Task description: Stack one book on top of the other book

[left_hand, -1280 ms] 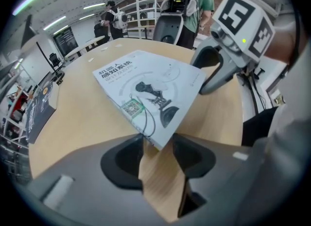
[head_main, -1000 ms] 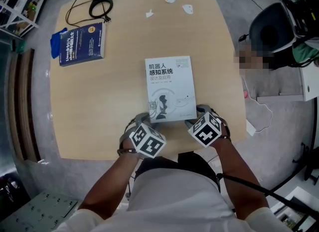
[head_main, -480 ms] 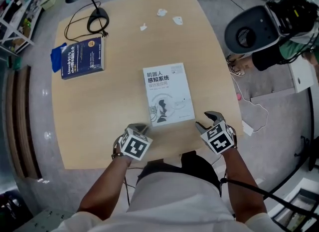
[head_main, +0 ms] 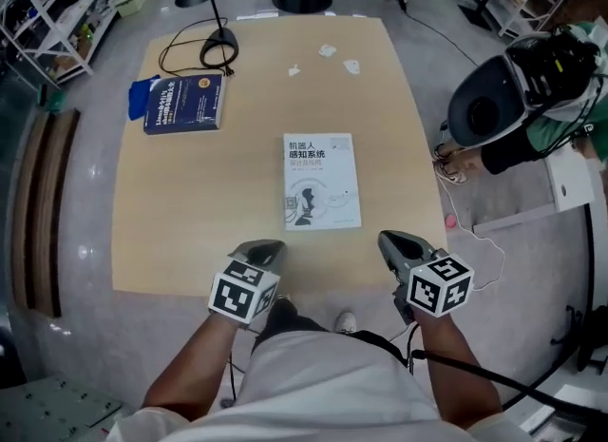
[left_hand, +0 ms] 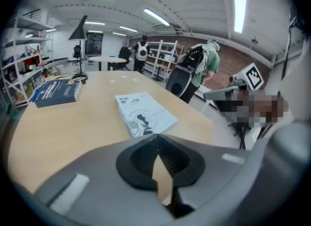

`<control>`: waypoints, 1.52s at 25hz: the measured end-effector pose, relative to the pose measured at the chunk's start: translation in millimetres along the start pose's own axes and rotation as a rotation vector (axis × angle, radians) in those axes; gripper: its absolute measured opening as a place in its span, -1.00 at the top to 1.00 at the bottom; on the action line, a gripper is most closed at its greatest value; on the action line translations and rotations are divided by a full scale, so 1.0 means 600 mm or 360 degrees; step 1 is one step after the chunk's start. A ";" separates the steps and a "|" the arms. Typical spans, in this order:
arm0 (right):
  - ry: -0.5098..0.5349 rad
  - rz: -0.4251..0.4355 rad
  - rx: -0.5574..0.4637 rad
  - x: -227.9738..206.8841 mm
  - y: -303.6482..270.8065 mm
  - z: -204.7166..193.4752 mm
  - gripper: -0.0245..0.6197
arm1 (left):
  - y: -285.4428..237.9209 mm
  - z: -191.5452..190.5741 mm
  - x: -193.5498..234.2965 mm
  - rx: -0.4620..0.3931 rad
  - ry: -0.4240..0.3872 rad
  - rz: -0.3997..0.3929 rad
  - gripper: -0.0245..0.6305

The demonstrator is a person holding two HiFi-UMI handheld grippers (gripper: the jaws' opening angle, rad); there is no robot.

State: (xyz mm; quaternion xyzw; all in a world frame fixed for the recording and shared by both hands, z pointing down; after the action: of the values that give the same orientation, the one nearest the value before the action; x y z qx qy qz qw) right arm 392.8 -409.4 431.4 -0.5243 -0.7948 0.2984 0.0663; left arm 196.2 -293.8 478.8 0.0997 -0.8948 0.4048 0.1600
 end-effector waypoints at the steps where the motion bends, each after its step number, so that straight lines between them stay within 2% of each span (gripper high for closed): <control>1: 0.0013 0.0039 -0.0049 0.005 0.019 0.011 0.92 | 0.008 -0.004 -0.018 -0.0040 0.0046 0.0005 0.91; 5: 0.0141 0.0132 -0.0183 0.023 0.104 0.023 0.92 | 0.033 -0.031 -0.107 -0.0185 0.0176 0.0044 0.91; 9: 0.0223 0.0203 -0.0188 0.027 0.154 -0.021 0.92 | 0.052 -0.071 -0.195 -0.0312 0.0230 0.0083 0.91; 13: 0.0203 0.0283 -0.0138 0.030 0.181 -0.074 0.92 | 0.070 -0.121 -0.251 -0.0340 0.0371 0.0094 0.91; 15: 0.0197 0.0324 -0.0141 0.038 0.195 -0.085 0.92 | 0.086 -0.138 -0.265 -0.0338 0.0397 0.0124 0.91; 19: 0.0200 0.0386 -0.0170 0.063 0.216 -0.095 0.92 | 0.119 -0.147 -0.270 -0.0356 0.0385 0.0197 0.91; 23: 0.0197 0.0384 -0.0197 0.092 0.228 -0.105 0.92 | 0.141 -0.136 -0.261 -0.0389 0.0342 0.0236 0.91; 25: 0.0179 0.0357 -0.0211 0.102 0.230 -0.108 0.92 | 0.145 -0.131 -0.260 -0.0368 0.0254 0.0250 0.91; 28: 0.0140 0.0313 -0.0230 0.122 0.232 -0.108 0.92 | 0.151 -0.125 -0.265 -0.0323 0.0044 0.0247 0.91; 29: 0.0135 0.0300 -0.0236 0.130 0.233 -0.107 0.92 | 0.155 -0.123 -0.266 -0.0326 0.0023 0.0224 0.91; 33: 0.0127 0.0253 -0.0238 0.153 0.224 -0.105 0.92 | 0.162 -0.119 -0.250 -0.0358 0.0122 0.0107 0.91; 38: 0.0147 0.0223 -0.0220 0.184 0.227 -0.105 0.92 | 0.183 -0.121 -0.231 -0.0373 0.0134 0.0084 0.91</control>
State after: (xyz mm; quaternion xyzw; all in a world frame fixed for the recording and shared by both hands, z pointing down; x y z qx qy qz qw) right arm 478.5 -250.3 385.6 -0.5950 -0.7710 0.2223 0.0456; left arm 306.1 -160.6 397.2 0.0395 -0.9307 0.3055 0.1973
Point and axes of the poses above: the fingertips, and each gripper's own axes: y backward along the fingers, x to its left, z out of its top, the point moved 4 cm from there along y, backward along the fingers, and after that the axes turned 9 degrees about y, right-handed, at the moved point
